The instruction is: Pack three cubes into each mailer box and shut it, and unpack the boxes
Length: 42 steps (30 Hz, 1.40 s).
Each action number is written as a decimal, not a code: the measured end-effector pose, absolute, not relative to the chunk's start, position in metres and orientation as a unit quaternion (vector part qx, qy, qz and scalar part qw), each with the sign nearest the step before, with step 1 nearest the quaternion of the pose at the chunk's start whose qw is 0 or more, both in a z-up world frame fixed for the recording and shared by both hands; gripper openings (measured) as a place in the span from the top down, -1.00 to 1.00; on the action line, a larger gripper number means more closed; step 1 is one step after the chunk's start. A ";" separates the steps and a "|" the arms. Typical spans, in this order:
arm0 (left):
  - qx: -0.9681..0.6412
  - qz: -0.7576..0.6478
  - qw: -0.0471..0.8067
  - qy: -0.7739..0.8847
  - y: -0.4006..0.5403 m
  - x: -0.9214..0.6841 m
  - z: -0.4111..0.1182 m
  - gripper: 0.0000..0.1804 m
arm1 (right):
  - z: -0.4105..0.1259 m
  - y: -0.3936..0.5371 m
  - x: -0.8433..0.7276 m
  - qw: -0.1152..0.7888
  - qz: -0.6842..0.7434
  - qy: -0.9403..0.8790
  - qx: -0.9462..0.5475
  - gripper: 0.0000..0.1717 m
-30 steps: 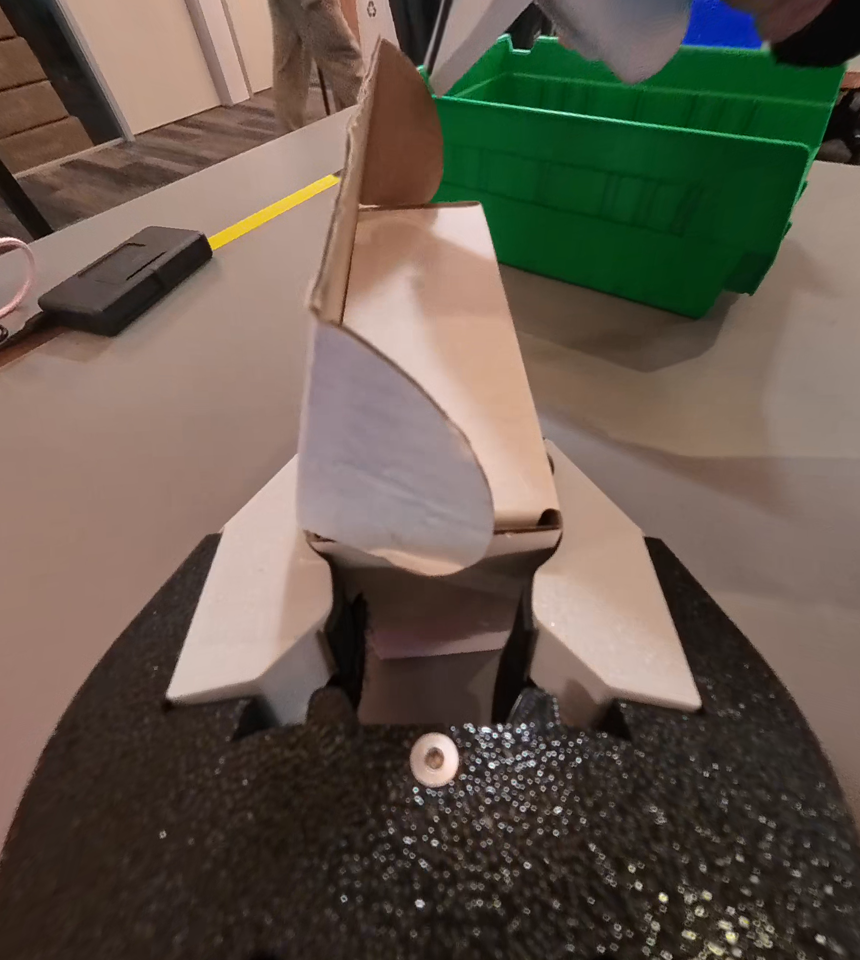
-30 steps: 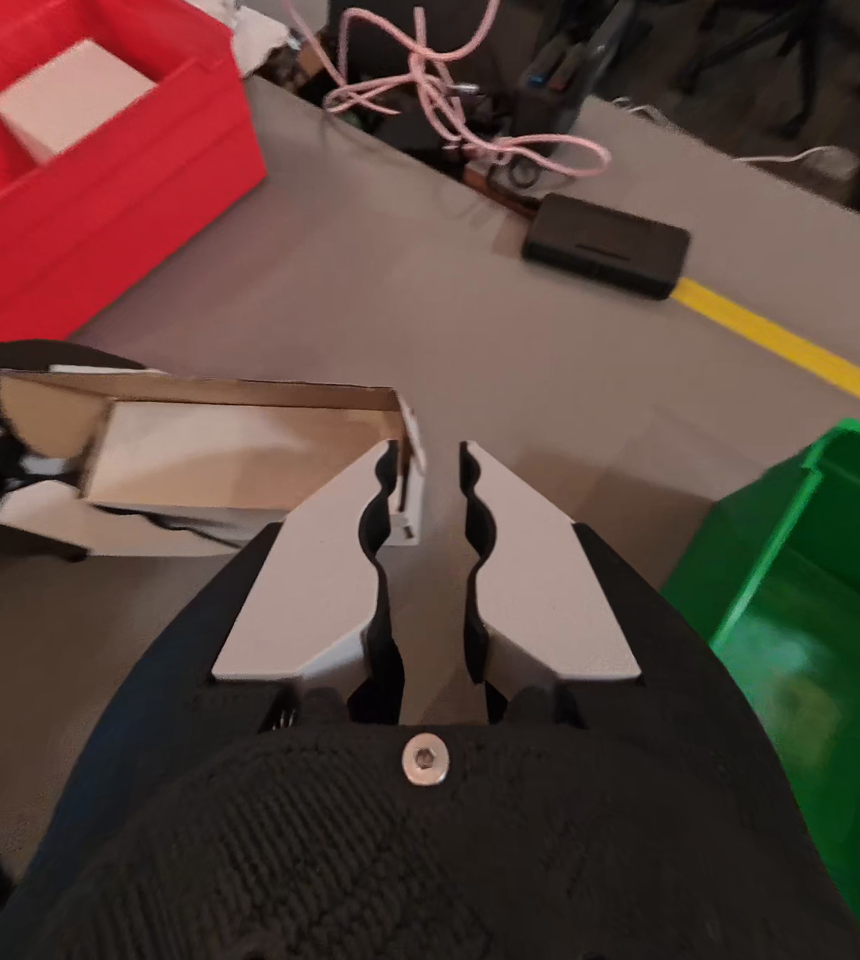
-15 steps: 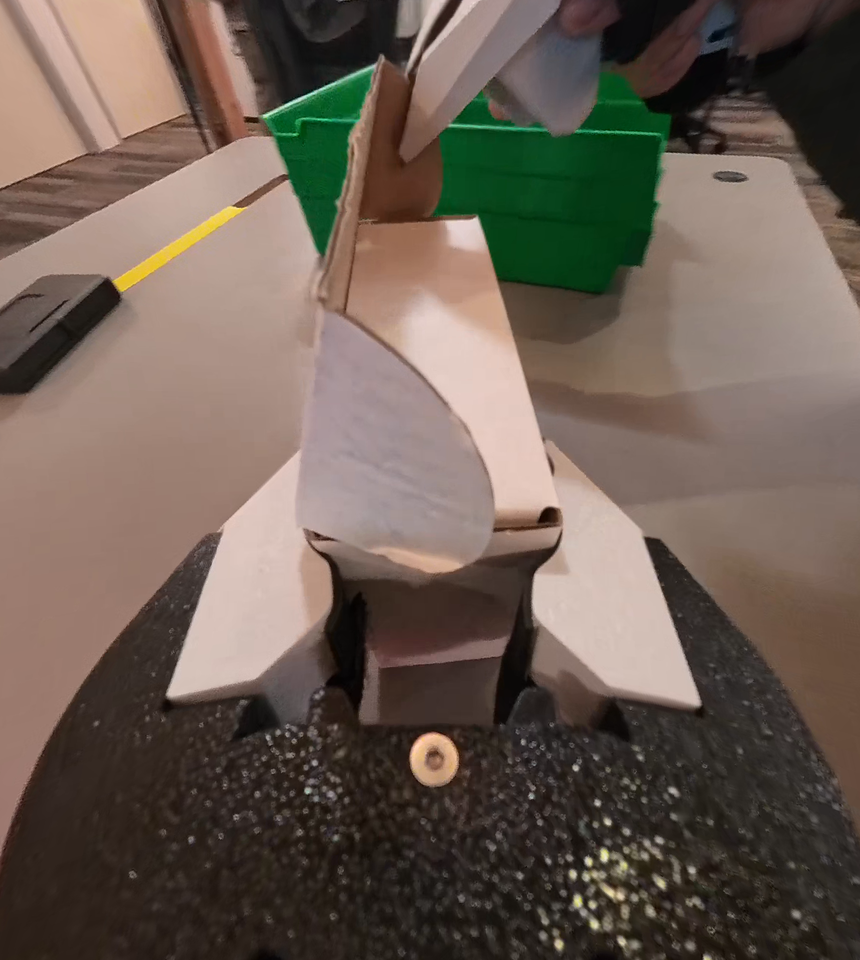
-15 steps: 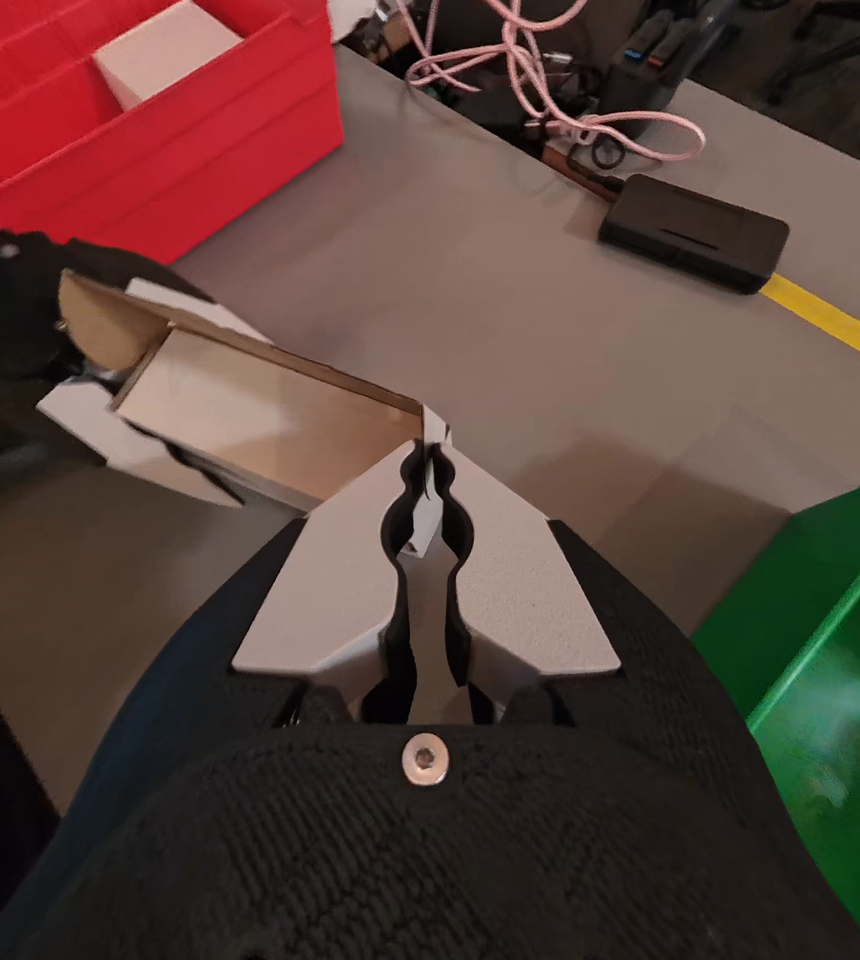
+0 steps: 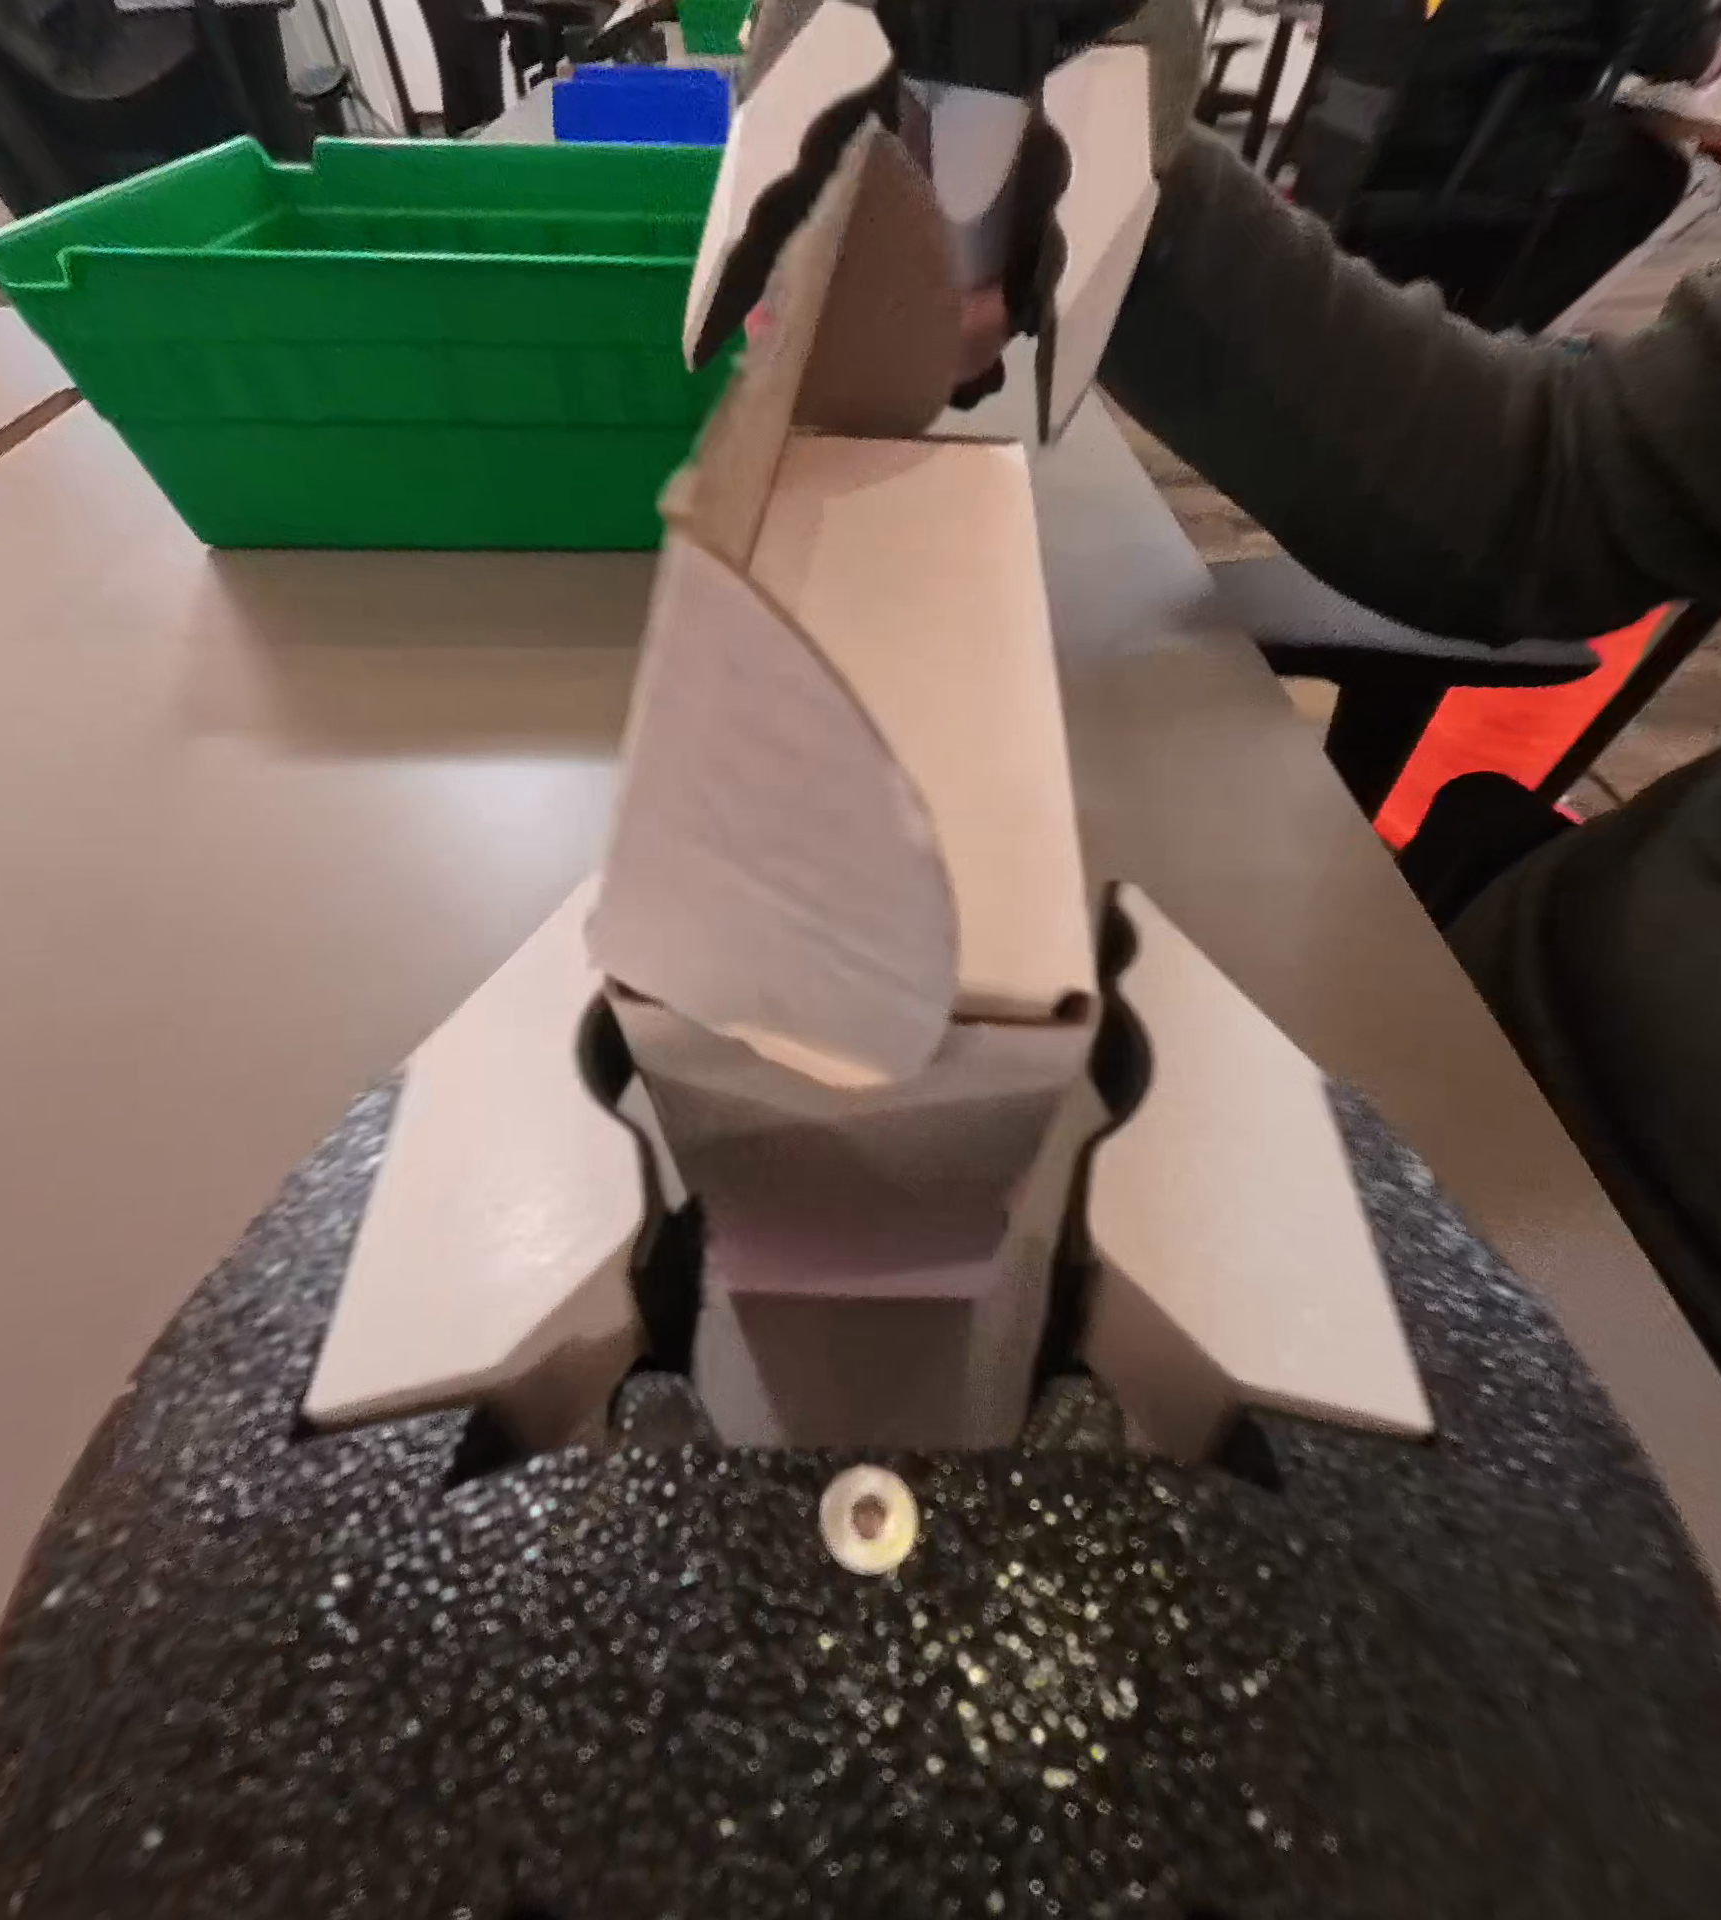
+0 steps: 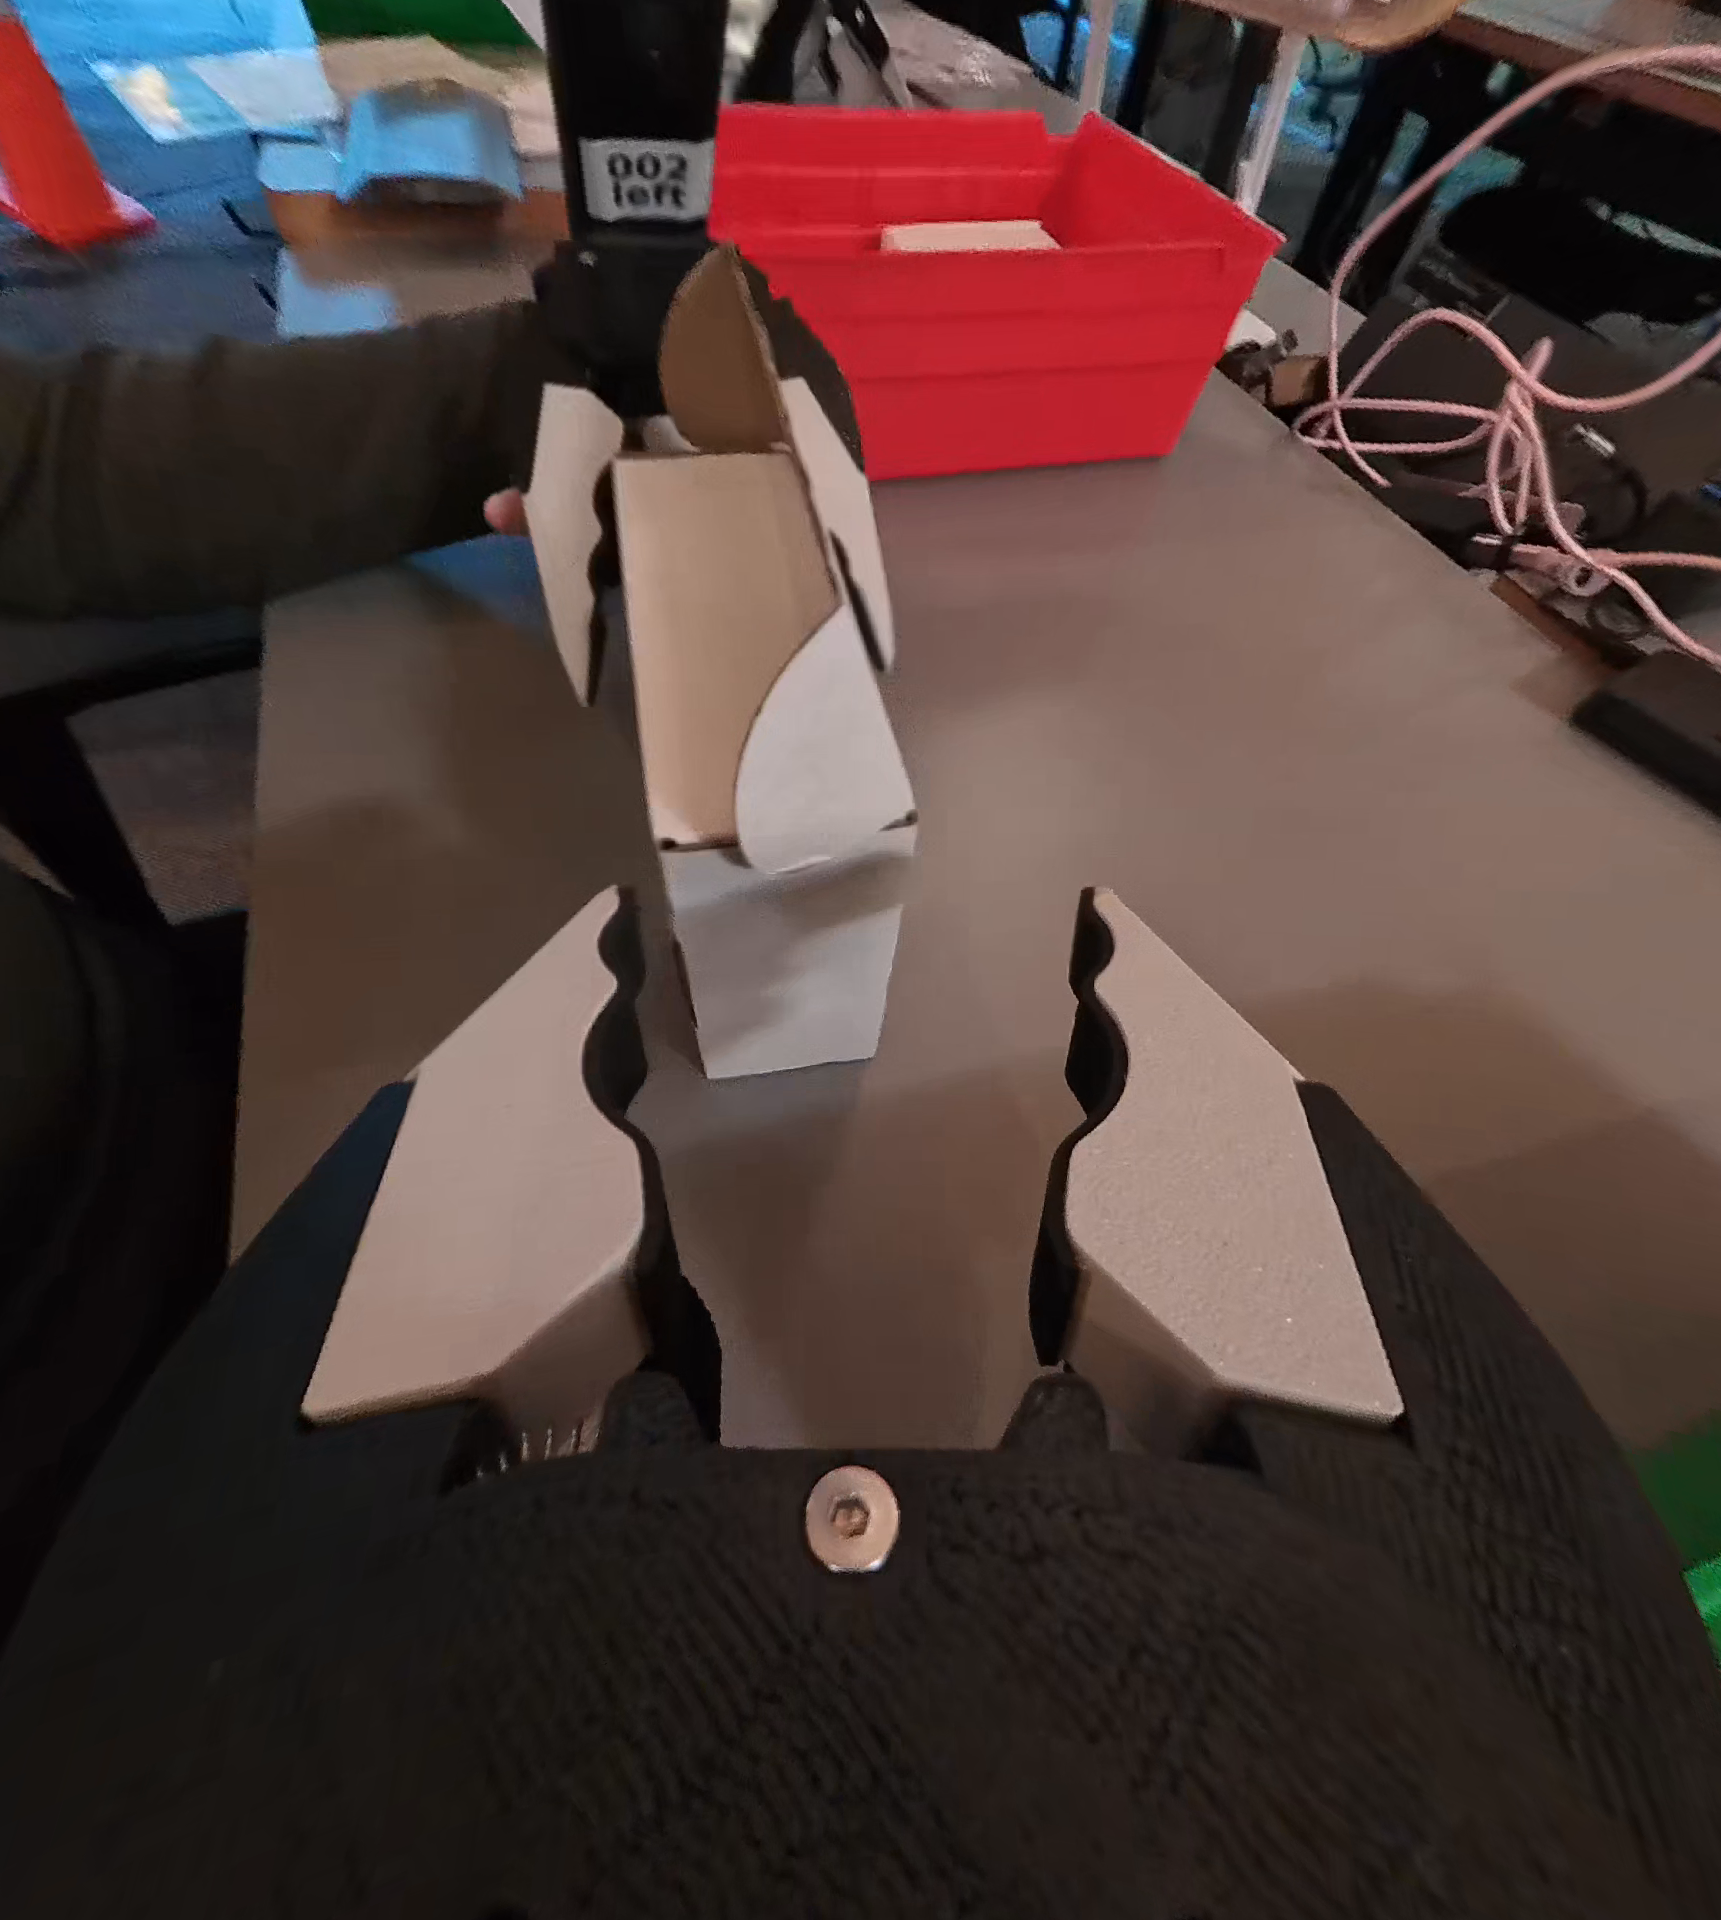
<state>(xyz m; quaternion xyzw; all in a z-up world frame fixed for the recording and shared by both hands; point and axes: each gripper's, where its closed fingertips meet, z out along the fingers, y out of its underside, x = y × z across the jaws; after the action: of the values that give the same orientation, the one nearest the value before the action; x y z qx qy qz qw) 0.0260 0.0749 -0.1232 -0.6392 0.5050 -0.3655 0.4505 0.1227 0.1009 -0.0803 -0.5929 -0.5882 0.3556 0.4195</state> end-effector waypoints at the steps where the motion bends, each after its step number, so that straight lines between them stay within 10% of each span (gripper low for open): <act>1: -0.643 -0.360 0.450 0.504 0.072 0.021 -0.122 -0.11 | -0.078 0.099 0.124 0.419 0.371 -0.588 -0.584 0.05; 10: -0.563 -0.408 0.567 0.442 0.048 -0.039 -0.039 0.09 | -0.052 0.091 0.117 0.425 0.422 -0.636 -0.486 0.19; 26: -0.585 -0.386 0.485 0.523 0.066 -0.024 -0.058 0.67 | -0.056 0.081 0.100 0.404 0.449 -0.677 -0.420 0.61; 42: -0.661 -0.366 0.484 0.442 0.078 -0.018 -0.055 0.68 | -0.050 0.091 0.100 0.365 0.524 -0.551 -0.537 0.67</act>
<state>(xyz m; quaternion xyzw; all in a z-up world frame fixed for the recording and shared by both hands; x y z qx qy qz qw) -0.0183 0.0779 -0.0555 -0.6608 0.4419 -0.3662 0.4837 0.0997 0.0907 -0.0498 -0.5375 -0.5507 0.5240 0.3650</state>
